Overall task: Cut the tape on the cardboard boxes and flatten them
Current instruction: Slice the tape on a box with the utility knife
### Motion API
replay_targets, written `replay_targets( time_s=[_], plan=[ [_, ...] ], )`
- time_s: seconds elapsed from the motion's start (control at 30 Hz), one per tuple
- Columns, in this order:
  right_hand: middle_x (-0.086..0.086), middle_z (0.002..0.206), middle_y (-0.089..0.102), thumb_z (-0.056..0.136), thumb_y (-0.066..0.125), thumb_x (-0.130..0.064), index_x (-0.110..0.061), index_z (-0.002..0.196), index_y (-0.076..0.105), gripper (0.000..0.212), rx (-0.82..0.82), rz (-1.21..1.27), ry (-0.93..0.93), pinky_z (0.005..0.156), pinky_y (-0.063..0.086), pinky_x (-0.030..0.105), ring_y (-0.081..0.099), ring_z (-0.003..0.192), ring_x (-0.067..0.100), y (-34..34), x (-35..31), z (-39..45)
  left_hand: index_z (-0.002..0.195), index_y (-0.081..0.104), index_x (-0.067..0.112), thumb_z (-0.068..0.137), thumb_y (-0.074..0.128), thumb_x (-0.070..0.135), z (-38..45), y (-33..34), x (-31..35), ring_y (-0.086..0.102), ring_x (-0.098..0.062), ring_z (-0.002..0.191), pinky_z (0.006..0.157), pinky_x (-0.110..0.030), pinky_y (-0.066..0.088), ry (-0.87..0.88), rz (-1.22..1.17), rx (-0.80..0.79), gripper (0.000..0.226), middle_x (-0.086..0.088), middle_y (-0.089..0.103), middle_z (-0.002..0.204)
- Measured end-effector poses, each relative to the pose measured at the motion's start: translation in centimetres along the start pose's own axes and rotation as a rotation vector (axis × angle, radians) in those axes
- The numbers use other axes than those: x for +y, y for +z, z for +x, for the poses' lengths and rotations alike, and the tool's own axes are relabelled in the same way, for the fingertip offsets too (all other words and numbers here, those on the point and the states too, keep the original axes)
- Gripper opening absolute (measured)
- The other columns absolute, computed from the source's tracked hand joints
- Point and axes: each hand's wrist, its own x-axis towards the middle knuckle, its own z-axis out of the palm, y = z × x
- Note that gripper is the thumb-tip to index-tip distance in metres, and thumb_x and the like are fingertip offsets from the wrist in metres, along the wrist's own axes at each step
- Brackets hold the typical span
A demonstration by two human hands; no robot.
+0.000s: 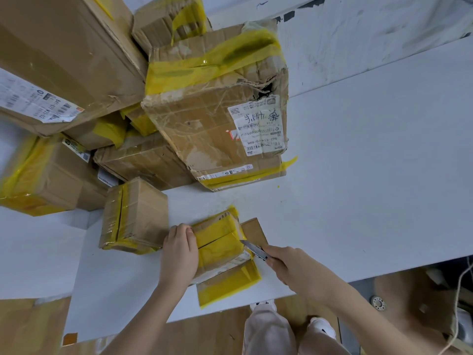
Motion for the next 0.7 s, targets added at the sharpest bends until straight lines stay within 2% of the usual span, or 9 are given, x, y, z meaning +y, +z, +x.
replay_targets(
  time_s=[0.17,0.33,0.43,0.5,0.57,0.63,0.7],
  plan=[
    [-0.001,0.060,0.037,0.103,0.029,-0.016,-0.016,0.097,0.046,0.018,-0.021,-0.013,-0.016,0.053,0.027,0.025,0.031,0.054,0.015,-0.3,0.1,-0.5,0.096,0.054,-0.003,0.099,0.034,0.006,-0.1,0.0,0.0,0.048,-0.028,0.085,0.074,-0.034,0.036,0.015,0.010,0.008,0.022,-0.018,0.054,0.094],
    [0.007,0.069,0.044,0.102,0.031,-0.017,-0.007,0.100,0.050,0.022,-0.031,-0.048,-0.008,0.058,0.029,0.028,0.036,0.062,0.020,-0.9,0.6,-1.0,0.095,0.053,-0.002,0.099,0.033,0.007,0.0,0.0,0.1,0.049,-0.030,0.086,0.074,-0.036,0.037,0.013,-0.001,0.013,0.023,-0.018,0.055,0.094],
    [0.002,0.062,0.047,0.102,0.032,-0.015,-0.009,0.106,0.054,0.023,0.098,-0.047,0.018,0.054,0.031,0.023,0.040,0.054,0.015,-2.1,1.2,-1.0,0.099,0.054,-0.004,0.100,0.034,0.013,-0.3,-0.1,0.8,0.052,-0.035,0.093,0.079,-0.039,0.039,-0.030,-0.020,0.023,0.027,-0.020,0.056,0.099],
    [-0.002,0.063,0.049,0.102,0.033,-0.019,-0.008,0.115,0.051,0.025,0.202,-0.023,0.077,0.053,0.034,0.019,0.043,0.051,0.010,-3.1,1.8,-0.3,0.109,0.053,-0.003,0.101,0.033,0.030,-0.8,-0.2,1.0,0.054,-0.030,0.099,0.080,-0.033,0.040,-0.017,0.145,-0.032,0.039,-0.016,0.057,0.107],
    [0.001,0.074,0.049,0.101,0.035,-0.025,-0.013,0.122,0.042,0.025,0.210,-0.055,0.167,0.059,0.042,0.025,0.044,0.055,0.012,-3.8,2.3,1.1,0.117,0.047,0.005,0.097,0.027,0.050,-1.5,-0.4,1.0,0.056,-0.023,0.101,0.078,-0.027,0.043,0.003,0.386,-0.131,0.053,-0.009,0.054,0.114],
    [0.008,0.097,0.047,0.101,0.036,-0.022,-0.012,0.138,0.027,0.039,0.206,-0.168,0.267,0.066,0.042,0.030,0.047,0.068,0.020,-3.6,2.7,2.9,0.118,0.042,0.012,0.089,0.026,0.066,-1.8,-1.0,0.9,0.059,-0.020,0.100,0.072,-0.026,0.047,-0.028,0.448,-0.174,0.064,-0.003,0.051,0.117],
    [0.016,0.120,0.042,0.101,0.032,-0.013,-0.011,0.149,0.006,0.055,0.225,-0.259,0.359,0.077,0.041,0.030,0.055,0.091,0.030,-2.7,3.1,4.7,0.131,0.033,0.015,0.083,0.026,0.074,-1.7,-1.5,0.8,0.060,-0.018,0.102,0.064,-0.025,0.045,-0.039,0.463,-0.208,0.076,0.000,0.049,0.124]
  ],
)
